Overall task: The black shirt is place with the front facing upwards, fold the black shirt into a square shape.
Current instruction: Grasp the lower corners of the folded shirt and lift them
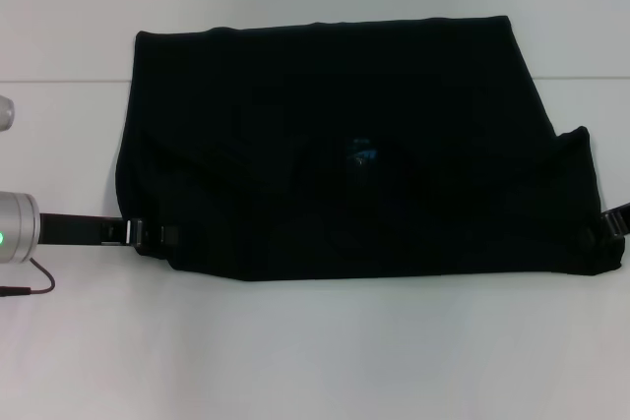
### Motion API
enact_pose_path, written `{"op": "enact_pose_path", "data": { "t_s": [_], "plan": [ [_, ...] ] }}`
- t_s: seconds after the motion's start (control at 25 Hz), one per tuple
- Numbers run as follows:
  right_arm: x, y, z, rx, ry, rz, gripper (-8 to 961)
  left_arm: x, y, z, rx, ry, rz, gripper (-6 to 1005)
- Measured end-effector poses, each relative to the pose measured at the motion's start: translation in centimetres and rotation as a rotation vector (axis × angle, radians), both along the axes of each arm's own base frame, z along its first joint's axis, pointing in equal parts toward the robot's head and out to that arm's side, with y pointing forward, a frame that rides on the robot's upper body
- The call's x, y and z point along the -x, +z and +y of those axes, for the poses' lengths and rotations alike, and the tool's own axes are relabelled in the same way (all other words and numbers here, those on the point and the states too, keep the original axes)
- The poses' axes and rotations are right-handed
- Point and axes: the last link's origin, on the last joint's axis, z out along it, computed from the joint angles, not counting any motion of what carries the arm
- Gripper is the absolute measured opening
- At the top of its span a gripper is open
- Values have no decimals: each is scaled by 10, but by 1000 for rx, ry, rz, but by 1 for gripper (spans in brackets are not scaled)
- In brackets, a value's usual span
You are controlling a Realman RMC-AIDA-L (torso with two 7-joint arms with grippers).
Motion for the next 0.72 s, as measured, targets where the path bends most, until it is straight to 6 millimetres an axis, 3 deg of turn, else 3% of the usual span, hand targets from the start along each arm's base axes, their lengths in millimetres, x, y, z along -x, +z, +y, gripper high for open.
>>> {"op": "enact_pose_path", "data": {
  "t_s": [0.4,0.72],
  "plan": [
    [-1,5,0,-10,-10,8,95,-2,1,-3,17,-11,-22,62],
    [3,16,-9,43,-19,57,95,-8,8,-14,102,-31,-73,62]
  ]
}}
